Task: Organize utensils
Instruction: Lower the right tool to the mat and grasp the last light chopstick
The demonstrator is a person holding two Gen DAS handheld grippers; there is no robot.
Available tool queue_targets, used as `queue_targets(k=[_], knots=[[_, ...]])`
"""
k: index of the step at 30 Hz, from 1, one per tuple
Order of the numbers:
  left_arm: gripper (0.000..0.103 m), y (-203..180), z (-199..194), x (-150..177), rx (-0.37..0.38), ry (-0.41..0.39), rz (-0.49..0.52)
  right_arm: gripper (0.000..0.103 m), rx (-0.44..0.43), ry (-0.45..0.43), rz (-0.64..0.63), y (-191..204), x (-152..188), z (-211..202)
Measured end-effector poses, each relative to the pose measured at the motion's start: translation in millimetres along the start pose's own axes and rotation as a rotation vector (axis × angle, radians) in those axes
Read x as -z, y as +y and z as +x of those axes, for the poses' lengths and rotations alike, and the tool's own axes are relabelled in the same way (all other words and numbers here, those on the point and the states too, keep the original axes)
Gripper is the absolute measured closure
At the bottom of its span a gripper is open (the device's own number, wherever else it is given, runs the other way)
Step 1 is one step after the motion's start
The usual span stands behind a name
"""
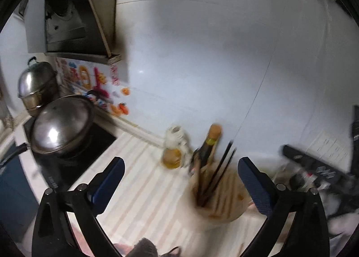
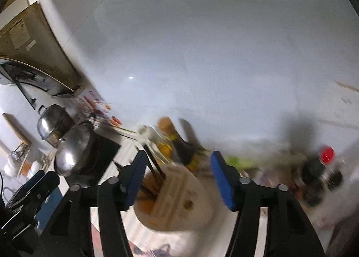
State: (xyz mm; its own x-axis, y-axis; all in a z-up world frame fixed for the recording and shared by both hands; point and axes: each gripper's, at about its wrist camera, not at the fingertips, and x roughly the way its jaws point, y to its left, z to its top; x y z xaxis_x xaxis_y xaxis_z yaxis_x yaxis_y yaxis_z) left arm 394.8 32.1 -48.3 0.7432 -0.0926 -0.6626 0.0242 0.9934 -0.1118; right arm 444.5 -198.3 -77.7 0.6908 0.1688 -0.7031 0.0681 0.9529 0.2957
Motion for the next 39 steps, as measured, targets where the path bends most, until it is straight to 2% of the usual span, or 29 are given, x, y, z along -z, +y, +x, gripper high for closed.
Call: queue_targets(k=[3, 4, 7, 11, 13, 14, 15, 18, 22, 25, 27, 29, 30, 35, 37, 39], knots=[[0.000, 3.5, 4.2, 34.4, -0.022, 0.043, 0.020, 0.023, 0.050, 0.033, 0.047, -26.5, 36.8, -11.2], [0.000, 4.3, 7.0, 42.4, -0.026, 0.057, 0.022, 0.022, 0.066, 0.045, 0.056, -36.6, 45.0, -12.5], [0.000, 5.0, 30.8, 89.1, -0.042, 0.166, 0.058, 0.022, 0.128, 0.123, 0.091, -60.0, 91.8, -0.4], [0.000, 0.9, 72.3, 152.5, -0.075, 0.319, 0.129, 0.022, 0.228, 0.283, 0.137, -89.3, 167.9, 33.3], [0.000, -1.4, 88.2, 178.3, -0.080, 0.386, 0.155, 0.022, 0.255, 0.350, 0.158, -101.2, 194.8, 47.4], [0.000, -2.5, 101.9, 197.0, -0.086, 0.441, 0.172, 0.023, 0.269, 0.389, 0.171, -107.3, 209.9, 56.5], [0.000, -2.7, 107.5, 205.6, -0.090, 0.465, 0.177, 0.028, 0.285, 0.435, 0.198, -115.9, 226.8, 67.5], [0.000, -9.5, 130.9, 240.8, -0.097, 0.547, 0.221, 0.042, 0.300, 0.500, 0.240, -130.6, 250.2, 87.5], [0.000, -13.9, 147.1, 264.0, -0.102, 0.594, 0.263, 0.060, 0.325, 0.553, 0.250, -137.1, 268.0, 111.7], [0.000, -15.2, 159.0, 273.5, -0.097, 0.619, 0.281, 0.065, 0.343, 0.590, 0.245, -137.2, 278.2, 126.7], [0.000, -14.0, 165.7, 277.7, -0.091, 0.636, 0.278, 0.075, 0.348, 0.609, 0.245, -139.1, 284.1, 134.7], [0.000, -13.9, 170.3, 280.3, -0.095, 0.643, 0.277, 0.078, 0.366, 0.635, 0.244, -142.3, 289.5, 142.5], [0.000, -13.0, 171.9, 281.9, -0.093, 0.647, 0.275, 0.083, 0.376, 0.620, 0.233, -141.4, 288.6, 142.2], [0.000, -13.5, 177.1, 282.8, -0.101, 0.638, 0.274, 0.085, 0.416, 0.637, 0.168, -135.6, 291.9, 145.8], [0.000, -14.5, 179.8, 282.6, -0.097, 0.637, 0.271, 0.095, 0.415, 0.632, 0.155, -133.3, 294.2, 144.2], [0.000, -15.0, 179.0, 280.8, -0.092, 0.633, 0.265, 0.095, 0.411, 0.621, 0.145, -129.0, 298.1, 144.1]])
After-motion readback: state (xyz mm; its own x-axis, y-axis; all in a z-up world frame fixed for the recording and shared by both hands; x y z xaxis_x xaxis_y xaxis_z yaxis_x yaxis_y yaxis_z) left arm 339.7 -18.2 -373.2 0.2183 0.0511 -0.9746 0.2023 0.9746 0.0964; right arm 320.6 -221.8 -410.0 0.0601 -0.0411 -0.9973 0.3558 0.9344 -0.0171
